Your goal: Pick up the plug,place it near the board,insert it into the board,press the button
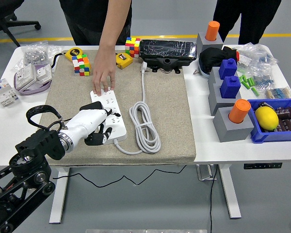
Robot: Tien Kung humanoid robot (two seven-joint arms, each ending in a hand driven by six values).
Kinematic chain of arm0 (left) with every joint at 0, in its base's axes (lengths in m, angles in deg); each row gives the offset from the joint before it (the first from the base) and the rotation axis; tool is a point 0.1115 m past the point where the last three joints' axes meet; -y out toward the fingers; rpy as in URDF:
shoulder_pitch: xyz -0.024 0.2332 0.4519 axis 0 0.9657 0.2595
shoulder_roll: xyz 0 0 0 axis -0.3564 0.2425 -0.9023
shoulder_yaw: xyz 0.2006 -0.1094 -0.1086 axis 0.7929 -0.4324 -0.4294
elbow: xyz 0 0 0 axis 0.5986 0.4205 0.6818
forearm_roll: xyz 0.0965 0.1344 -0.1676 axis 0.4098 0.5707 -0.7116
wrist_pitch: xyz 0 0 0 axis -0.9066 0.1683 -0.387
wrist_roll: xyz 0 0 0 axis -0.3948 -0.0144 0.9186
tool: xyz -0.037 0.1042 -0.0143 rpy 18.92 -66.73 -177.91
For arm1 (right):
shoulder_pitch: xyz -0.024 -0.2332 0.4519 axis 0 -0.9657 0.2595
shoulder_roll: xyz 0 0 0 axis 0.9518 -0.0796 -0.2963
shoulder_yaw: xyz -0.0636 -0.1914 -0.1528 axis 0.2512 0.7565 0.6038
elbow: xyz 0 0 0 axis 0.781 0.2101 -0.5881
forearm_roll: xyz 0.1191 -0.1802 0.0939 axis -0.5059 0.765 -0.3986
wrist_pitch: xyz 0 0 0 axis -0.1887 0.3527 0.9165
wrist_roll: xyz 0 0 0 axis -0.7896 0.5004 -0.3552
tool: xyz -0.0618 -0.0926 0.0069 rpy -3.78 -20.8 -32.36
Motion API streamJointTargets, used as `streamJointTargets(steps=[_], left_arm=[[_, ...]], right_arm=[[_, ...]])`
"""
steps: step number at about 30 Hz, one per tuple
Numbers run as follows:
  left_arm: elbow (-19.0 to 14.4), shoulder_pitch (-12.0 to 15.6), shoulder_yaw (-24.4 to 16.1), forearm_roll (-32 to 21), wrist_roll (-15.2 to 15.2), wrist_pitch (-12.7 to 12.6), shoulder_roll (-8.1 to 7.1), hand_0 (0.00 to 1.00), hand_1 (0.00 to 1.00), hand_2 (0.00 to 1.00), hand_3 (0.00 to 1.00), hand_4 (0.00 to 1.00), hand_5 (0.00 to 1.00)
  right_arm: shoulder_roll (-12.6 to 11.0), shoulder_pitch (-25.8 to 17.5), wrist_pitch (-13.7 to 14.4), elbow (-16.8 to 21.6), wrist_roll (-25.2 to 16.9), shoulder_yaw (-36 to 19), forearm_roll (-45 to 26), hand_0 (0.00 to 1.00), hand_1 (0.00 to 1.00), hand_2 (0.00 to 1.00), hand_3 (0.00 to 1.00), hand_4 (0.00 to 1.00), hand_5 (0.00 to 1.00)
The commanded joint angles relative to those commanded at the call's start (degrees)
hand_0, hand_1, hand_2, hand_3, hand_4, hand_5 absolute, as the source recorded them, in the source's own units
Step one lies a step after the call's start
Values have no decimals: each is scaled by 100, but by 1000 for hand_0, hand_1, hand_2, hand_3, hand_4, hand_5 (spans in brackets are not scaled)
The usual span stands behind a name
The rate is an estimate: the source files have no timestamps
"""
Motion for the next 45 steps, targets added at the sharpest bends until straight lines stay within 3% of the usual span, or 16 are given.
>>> streamJointTargets(steps=[5, 6, 10, 12, 23, 24, 29, 30, 35, 36, 41, 42, 45], left_arm=[[72, 90, -118, -204, -426, -459, 73, 796, 904, 912, 918, 957, 286], [102, 148, -213, -296, -573, -616, 132, 998, 998, 998, 998, 998, 531], [141, 277, -462, -492, -1004, -1112, 269, 998, 998, 998, 998, 998, 531], [141, 277, -467, -502, -1013, -1134, 248, 998, 998, 998, 998, 998, 576], [-3, 292, -530, -456, -862, -898, 133, 954, 988, 970, 998, 998, 601], [-16, 301, -528, -449, -840, -869, 114, 431, 572, 622, 931, 998, 575], [12, 351, -568, -432, -709, -661, 95, 431, 572, 622, 931, 998, 575], [23, 361, -575, -425, -685, -616, 99, 260, 197, 343, 889, 662, 287], [65, 395, -599, -293, -529, -334, 115, 260, 197, 343, 889, 662, 287], [67, 398, -601, -280, -503, -280, 117, 184, 79, 201, 857, 435, 2], [141, 395, -574, -163, -357, -45, 126, 184, 79, 201, 857, 435, 2], [206, 396, -562, -67, -305, 23, 137, 153, 14, 141, 804, 279, 2], [284, 399, -529, 137, -212, 129, 146, 153, 14, 141, 804, 279, 2]], right_arm=[[-1, -4, -2, 0, -2, 2, -1, 823, 763, 753, 793, 998, 998], [0, -4, -2, 0, -2, -3, 5, 823, 762, 753, 793, 998, 998], [10, -8, -9, 0, 1, 6, -5, 823, 762, 753, 793, 998, 998], [9, -1, -9, 0, 3, 3, -9, 824, 762, 753, 793, 998, 998], [-10, 37, -7, 0, 1, 11, -17, 823, 761, 753, 793, 998, 998], [-11, 36, -8, 0, 3, 14, -18, 822, 761, 753, 792, 998, 998], [-6, 33, -14, 0, 3, 21, -30, 822, 761, 753, 792, 998, 998], [-4, 35, -15, 0, 2, 22, -32, 823, 762, 753, 792, 998, 998], [2, 46, -16, 0, -2, 18, -39, 823, 762, 753, 792, 998, 998], [2, 47, -16, 0, -4, 19, -43, 823, 762, 753, 792, 998, 998], [1, 49, -15, 0, -4, 13, -34, 823, 762, 753, 792, 998, 998], [3, 48, -16, 0, -9, 10, -33, 823, 762, 753, 792, 998, 998], [4, 42, -15, 0, -7, 8, -25, 823, 762, 753, 792, 998, 998]])
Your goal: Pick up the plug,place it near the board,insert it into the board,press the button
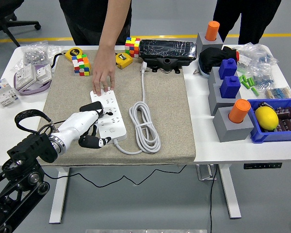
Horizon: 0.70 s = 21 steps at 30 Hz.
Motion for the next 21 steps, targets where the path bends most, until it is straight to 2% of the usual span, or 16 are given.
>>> streamJointTargets(steps=[2, 3, 9, 21], left_arm=[[22, -6, 31, 43, 36, 42, -7, 153, 14, 141, 804, 279, 2], [39, -16, 69, 94, 73, 88, -12, 149, 6, 132, 800, 241, 2], [49, -34, 228, 152, 181, 240, -25, 150, 3, 128, 807, 247, 2], [106, -76, 355, 123, 186, 240, -31, 148, 2, 128, 825, 249, 2]], right_arm=[[-1, -5, 1, 0, 4, 4, -1, 823, 762, 753, 792, 998, 998], [-2, -9, 2, 0, 6, 7, -3, 823, 762, 753, 792, 998, 998], [-4, -18, 11, 0, 7, -4, -1, 823, 762, 753, 792, 998, 998], [8, -49, 7, 0, 3, 5, -2, 822, 762, 753, 793, 998, 998]])
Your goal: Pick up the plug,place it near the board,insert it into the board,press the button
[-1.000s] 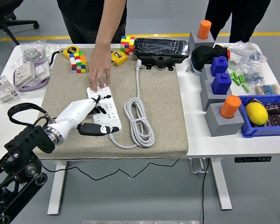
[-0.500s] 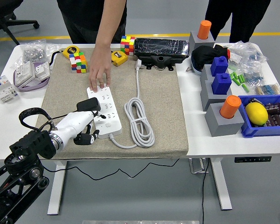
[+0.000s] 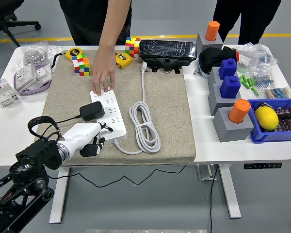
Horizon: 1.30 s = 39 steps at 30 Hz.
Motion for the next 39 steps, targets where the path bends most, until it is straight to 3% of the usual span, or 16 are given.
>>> streamJointTargets(steps=[8, 39], left_arm=[[54, -116, -3, 40, -1, 17, -13, 145, 2, 126, 831, 240, 2], [106, -107, 58, 10, -46, -51, 74, 143, 2, 123, 830, 236, 2]], right_arm=[[-23, 29, 7, 0, 2, 13, -21, 822, 762, 753, 792, 998, 998], [-16, 58, 9, 0, -3, -6, -14, 821, 762, 753, 793, 998, 998]])
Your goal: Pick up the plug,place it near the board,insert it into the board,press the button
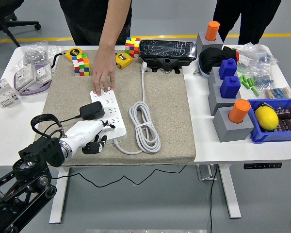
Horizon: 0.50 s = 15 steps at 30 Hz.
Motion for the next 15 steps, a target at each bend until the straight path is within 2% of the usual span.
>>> streamJointTargets(steps=[10, 15], left_arm=[[95, 51, 31, 19, -25, -32, 97, 143, 2, 124, 830, 246, 2], [127, 38, 10, 54, -63, -86, 90, 142, 2, 122, 830, 241, 2]], right_arm=[[12, -20, 3, 0, -6, 11, -14, 821, 762, 753, 793, 998, 998], [5, -46, 10, 0, 5, 3, -5, 821, 762, 753, 793, 998, 998]])
